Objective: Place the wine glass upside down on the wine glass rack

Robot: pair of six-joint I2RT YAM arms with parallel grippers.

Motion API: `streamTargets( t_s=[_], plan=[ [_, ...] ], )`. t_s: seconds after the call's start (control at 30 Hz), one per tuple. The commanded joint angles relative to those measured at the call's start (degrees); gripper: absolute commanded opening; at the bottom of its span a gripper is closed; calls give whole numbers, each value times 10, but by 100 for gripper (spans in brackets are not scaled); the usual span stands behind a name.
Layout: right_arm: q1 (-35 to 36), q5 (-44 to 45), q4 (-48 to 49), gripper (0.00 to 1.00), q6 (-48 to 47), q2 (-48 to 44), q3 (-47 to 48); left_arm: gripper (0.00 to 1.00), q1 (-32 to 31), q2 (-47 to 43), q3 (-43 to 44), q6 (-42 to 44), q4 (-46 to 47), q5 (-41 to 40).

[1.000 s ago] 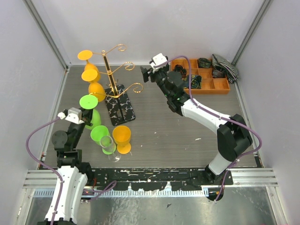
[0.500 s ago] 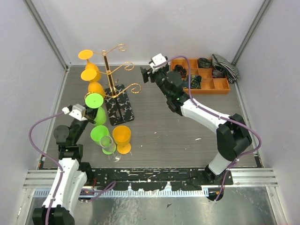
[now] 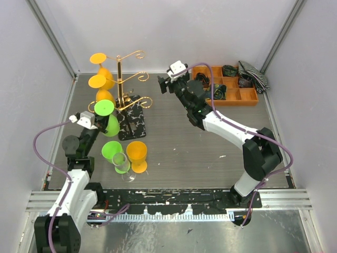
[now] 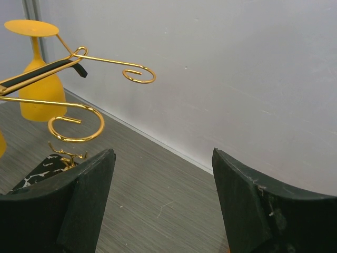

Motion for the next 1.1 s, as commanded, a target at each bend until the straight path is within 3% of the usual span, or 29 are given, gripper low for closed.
streamTargets(
  t_s=[0.0, 0.13, 0.4, 0.63, 1.07],
  plan=[
    [-1, 10, 22, 80, -7, 0, 16, 12, 2, 32, 18, 3, 15, -56],
    [-2, 11, 20, 80, -9, 2, 16, 20, 2, 56, 30, 3, 17, -81],
    [-1, 14, 18, 81, -15, 3, 15, 23, 2, 88, 36, 11, 50, -149],
    [-2, 14, 17, 81, -17, 4, 15, 38, 3, 93, 38, 31, 56, -203],
    [-1, 17, 12, 81, -22, 4, 14, 40, 2, 90, 35, 63, 74, -315]
  ],
)
